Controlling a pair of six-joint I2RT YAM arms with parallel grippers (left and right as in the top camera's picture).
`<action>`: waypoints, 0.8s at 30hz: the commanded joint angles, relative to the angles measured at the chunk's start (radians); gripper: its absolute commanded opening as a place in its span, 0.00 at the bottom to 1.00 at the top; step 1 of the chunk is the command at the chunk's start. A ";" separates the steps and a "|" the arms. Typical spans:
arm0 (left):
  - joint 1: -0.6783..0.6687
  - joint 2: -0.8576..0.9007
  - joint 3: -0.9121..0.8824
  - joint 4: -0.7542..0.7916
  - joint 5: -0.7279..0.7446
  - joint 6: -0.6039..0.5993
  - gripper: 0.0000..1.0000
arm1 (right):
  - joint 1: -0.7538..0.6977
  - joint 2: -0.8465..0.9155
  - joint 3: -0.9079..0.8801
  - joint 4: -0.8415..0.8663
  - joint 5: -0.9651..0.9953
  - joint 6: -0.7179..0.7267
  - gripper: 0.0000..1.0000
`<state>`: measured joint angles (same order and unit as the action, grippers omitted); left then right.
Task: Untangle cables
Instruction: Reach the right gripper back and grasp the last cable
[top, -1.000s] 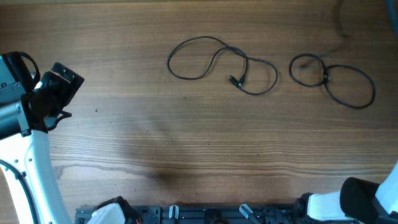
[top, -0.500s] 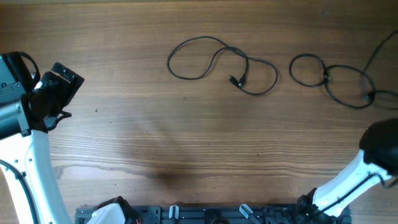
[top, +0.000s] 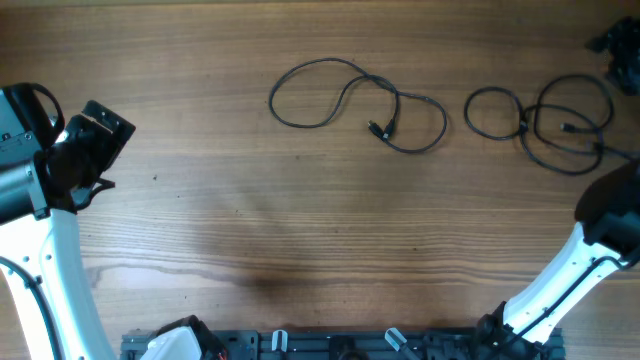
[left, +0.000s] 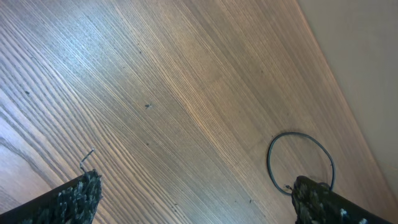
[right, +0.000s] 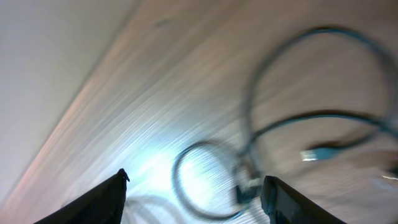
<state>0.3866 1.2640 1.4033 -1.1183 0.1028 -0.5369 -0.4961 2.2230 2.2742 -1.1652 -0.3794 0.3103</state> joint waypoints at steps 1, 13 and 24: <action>0.004 -0.001 0.004 0.002 -0.006 -0.003 1.00 | 0.134 -0.071 0.009 -0.036 -0.145 -0.194 0.72; 0.004 -0.001 0.004 0.002 -0.006 -0.003 1.00 | 0.659 0.008 0.008 0.074 0.185 -0.629 0.79; 0.004 -0.001 0.004 0.002 -0.006 -0.003 1.00 | 0.732 0.223 0.008 0.140 0.128 -0.914 0.69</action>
<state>0.3866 1.2640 1.4033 -1.1187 0.1028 -0.5369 0.2306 2.3871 2.2745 -1.0489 -0.2352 -0.5377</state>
